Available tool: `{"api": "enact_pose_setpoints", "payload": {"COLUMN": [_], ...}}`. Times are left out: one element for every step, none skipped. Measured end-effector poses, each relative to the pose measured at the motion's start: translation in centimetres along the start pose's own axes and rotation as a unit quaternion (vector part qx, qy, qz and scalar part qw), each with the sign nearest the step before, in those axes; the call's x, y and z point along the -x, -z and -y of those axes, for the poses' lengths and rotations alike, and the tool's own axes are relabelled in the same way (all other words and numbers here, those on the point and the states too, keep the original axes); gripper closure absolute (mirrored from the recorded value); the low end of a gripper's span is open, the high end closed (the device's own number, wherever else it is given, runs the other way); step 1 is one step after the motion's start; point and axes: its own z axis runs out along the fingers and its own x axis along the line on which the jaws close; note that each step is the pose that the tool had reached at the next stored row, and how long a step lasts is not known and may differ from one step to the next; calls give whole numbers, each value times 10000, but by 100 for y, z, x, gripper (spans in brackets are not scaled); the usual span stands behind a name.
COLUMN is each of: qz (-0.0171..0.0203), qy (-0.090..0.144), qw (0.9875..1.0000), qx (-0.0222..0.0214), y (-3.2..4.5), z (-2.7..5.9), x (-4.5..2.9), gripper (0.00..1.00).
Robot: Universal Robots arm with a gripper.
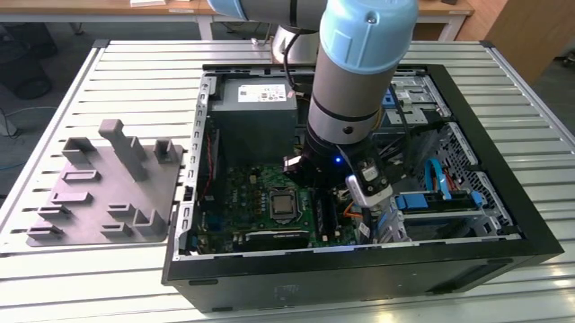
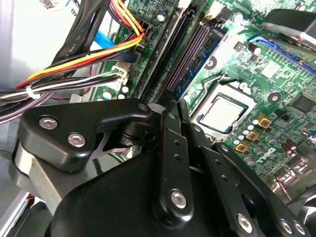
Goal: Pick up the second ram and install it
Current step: 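Insert the second ram into the second slot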
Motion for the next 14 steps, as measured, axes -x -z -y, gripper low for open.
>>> {"api": "enact_pose_setpoints", "payload": {"qz": [0, 0, 0, 0, 0, 0, -1, -2, -2, -2, -2, -2, -2, -2], "qy": [-2, -2, -2, 1, 9, 22, 38, 53, 64, 68, 67, 68, 68, 68], "qw": [10000, 10000, 10000, 10000, 10000, 10000, 10000, 10000, 10000, 10000, 10000, 10000, 10000, 10000], "qx": [0, 0, 0, 0, -1, 0, 0, -1, -3, -4, -4, -4, -4, -5], "y": [-1, -1, -2, -2, -2, -3, -3, -3, -3, -3, -3, -3, -4, -4], "z": [0, 0, 0, 0, 0, -2, -5, -7, -8, -13, -22, -29, -32, -32], "x": [0, 0, 0, 0, 0, 0, 0, 0, -1, -1, -2, -2, -2, -2], "gripper": [86, 86, 86, 86, 86, 86, 86, 86, 86, 86, 86, 86, 86, 86]}}
